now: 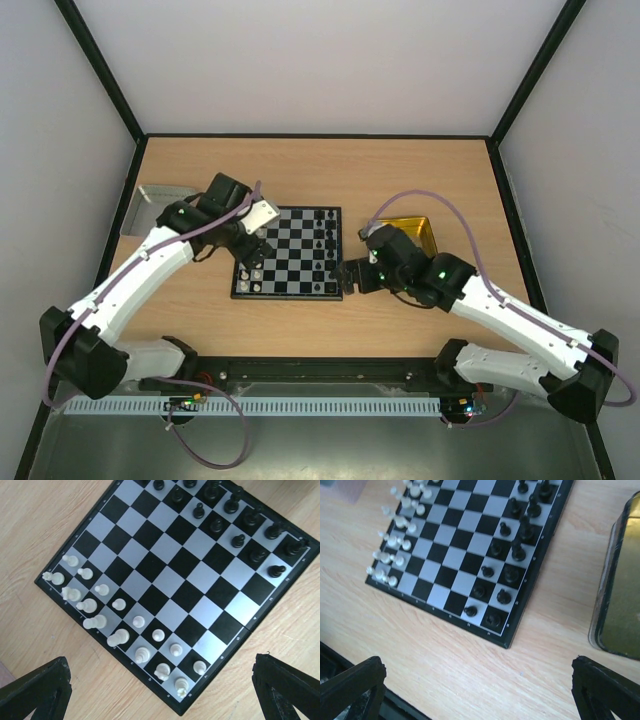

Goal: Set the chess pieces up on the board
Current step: Reset both arms

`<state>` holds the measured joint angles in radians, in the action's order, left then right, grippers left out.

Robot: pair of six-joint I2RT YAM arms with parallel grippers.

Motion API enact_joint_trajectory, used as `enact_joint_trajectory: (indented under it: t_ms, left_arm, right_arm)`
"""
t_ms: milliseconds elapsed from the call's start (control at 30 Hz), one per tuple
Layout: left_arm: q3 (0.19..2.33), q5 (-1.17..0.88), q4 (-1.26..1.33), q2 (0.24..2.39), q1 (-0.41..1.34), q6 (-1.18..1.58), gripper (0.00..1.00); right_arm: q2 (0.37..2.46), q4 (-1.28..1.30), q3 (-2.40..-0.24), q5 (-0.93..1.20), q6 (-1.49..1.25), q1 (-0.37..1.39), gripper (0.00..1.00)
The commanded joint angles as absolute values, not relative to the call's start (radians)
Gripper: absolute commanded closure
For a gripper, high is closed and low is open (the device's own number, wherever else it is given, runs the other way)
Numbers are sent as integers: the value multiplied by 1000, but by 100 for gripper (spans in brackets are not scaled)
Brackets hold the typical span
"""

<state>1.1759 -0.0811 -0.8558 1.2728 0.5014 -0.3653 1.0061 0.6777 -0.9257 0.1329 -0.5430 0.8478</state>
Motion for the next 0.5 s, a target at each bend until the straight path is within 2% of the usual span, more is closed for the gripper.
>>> enact_joint_trajectory:
  t_ms: [0, 467]
  left_arm:
    - [1168, -144, -916, 1230, 529, -362, 1]
    - [1085, -124, -910, 1173, 566, -368, 1]
  right_arm:
    - [1023, 749, -960, -7, -589, 943, 2]
    - [1009, 728, -952, -48, -628, 979, 2]
